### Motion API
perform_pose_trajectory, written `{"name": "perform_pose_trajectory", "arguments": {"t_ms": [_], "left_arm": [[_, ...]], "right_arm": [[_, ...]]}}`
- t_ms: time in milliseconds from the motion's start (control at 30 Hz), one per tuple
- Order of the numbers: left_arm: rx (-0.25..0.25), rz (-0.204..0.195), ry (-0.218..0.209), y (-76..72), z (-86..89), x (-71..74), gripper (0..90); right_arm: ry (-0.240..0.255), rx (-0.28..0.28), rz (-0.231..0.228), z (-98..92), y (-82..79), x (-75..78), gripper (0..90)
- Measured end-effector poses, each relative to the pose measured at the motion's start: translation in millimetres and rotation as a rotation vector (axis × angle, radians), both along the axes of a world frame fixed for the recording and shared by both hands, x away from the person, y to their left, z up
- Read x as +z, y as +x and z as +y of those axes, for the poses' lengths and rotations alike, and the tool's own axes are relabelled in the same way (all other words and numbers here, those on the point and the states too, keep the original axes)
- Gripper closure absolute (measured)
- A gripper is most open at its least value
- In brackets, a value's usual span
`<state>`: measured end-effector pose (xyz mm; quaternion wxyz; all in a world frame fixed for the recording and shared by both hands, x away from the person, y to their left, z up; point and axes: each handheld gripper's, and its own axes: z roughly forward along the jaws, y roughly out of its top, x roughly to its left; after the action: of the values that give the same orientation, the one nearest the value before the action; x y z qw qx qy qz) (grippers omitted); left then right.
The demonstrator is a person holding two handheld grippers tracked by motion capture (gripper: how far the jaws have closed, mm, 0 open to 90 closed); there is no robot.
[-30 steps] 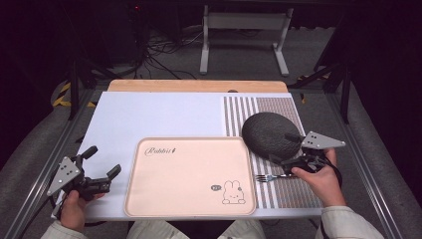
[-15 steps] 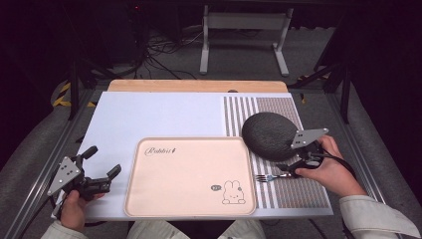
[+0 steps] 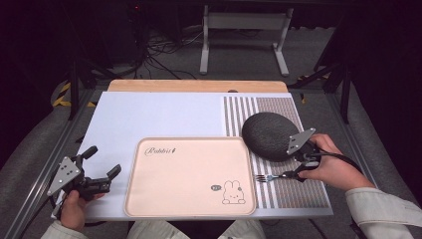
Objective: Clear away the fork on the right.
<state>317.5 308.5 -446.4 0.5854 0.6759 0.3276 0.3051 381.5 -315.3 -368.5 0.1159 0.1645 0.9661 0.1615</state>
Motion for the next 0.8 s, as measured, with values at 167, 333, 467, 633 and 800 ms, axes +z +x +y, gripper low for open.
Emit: {"name": "perform_pose_trajectory", "arguments": {"t_ms": [167,333,467,633,800], "left_arm": [[0.0,0.002,0.002,-0.2,0.4,0.1,0.0],[0.001,0.002,0.001,-0.1,0.4,0.1,0.0],[0.0,0.002,0.002,-0.3,0.3,0.3,0.0],[0.0,0.003,0.003,-0.4,0.8,0.4,0.0],[-0.001,0.003,0.004,-0.4,0.8,0.4,0.0]], "right_arm": [[-0.03,0.03,0.027,0.9,2.6,-6.9,20.4],[-0.072,0.048,0.069,0.8,3.0,-9.8,23.9],[-0.101,0.058,0.099,2.1,2.6,-12.4,29.1],[-0.131,0.099,0.118,3.3,4.3,-17.8,34.1],[-0.135,0.115,0.128,3.2,5.2,-24.0,38.7]]}}
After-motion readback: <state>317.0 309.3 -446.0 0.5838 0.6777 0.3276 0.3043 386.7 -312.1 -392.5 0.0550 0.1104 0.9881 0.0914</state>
